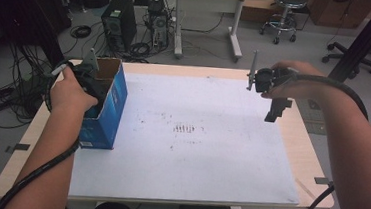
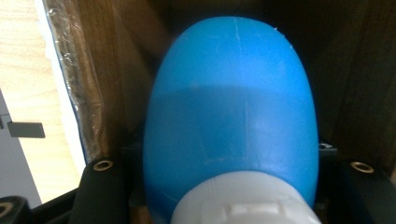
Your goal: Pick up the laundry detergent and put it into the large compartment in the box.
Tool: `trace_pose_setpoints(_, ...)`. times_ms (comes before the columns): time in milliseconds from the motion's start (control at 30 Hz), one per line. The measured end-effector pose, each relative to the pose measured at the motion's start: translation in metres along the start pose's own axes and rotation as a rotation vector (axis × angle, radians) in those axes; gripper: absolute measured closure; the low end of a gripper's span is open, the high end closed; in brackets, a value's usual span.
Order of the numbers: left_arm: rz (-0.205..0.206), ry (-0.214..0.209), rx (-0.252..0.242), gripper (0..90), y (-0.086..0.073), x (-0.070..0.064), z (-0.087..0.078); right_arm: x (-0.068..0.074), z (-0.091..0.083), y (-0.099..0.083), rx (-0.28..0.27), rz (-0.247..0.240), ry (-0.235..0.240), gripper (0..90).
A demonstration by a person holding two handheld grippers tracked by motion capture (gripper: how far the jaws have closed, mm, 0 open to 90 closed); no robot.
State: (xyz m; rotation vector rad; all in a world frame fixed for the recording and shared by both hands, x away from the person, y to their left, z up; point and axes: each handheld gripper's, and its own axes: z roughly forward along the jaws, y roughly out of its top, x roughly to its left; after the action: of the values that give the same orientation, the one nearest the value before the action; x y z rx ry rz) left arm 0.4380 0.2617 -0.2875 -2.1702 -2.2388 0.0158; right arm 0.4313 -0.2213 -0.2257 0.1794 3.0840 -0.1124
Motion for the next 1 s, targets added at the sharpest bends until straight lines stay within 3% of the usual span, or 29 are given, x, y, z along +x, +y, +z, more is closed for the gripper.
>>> trace_pose_setpoints(700,-0.003,0.003,-0.014,38.1,-0.0013,-0.0001,0.0011,0.0017,-0.0003,-0.0006,0.004,0.001,0.0,5.6)
trace_pose_setpoints(1000,0.001,0.001,-0.016,31.4,-0.0017,-0.0018,-0.0008,0.0018,0.0015,-0.0016,0.002,0.004,0.002,5.6)
